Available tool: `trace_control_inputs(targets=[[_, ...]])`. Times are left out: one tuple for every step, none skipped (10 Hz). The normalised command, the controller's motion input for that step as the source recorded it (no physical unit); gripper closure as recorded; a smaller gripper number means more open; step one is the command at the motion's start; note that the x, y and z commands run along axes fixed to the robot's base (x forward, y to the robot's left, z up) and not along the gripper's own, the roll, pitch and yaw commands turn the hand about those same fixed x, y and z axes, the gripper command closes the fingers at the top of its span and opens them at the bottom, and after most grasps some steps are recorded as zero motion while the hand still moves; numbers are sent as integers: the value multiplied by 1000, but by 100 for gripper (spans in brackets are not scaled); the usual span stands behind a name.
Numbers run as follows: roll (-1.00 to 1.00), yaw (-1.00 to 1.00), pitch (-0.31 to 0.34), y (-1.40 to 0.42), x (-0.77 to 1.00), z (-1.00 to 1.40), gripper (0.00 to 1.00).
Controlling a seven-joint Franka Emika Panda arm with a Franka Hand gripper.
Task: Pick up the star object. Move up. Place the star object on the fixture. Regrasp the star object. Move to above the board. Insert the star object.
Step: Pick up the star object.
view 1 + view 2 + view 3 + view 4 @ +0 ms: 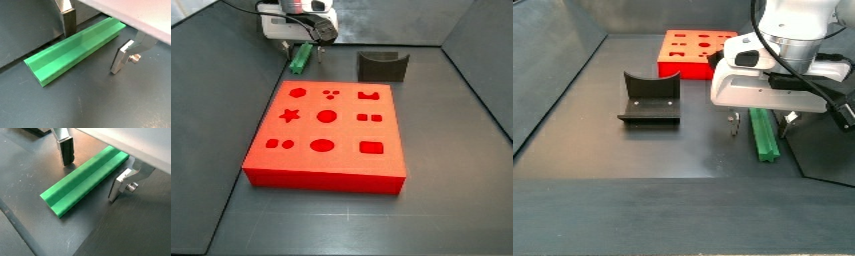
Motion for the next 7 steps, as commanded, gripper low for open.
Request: trace_control_inputs(targets=[[0, -11, 34, 0, -49, 0, 100], [0, 0, 0, 11, 0, 0, 100], [0, 0, 0, 0, 0, 0, 100], [0, 0, 0, 0, 0, 0, 100], [0, 0, 0, 0, 0, 0, 100], [0, 0, 0, 0, 0, 0, 100], [0, 0, 0, 0, 0, 0, 100]])
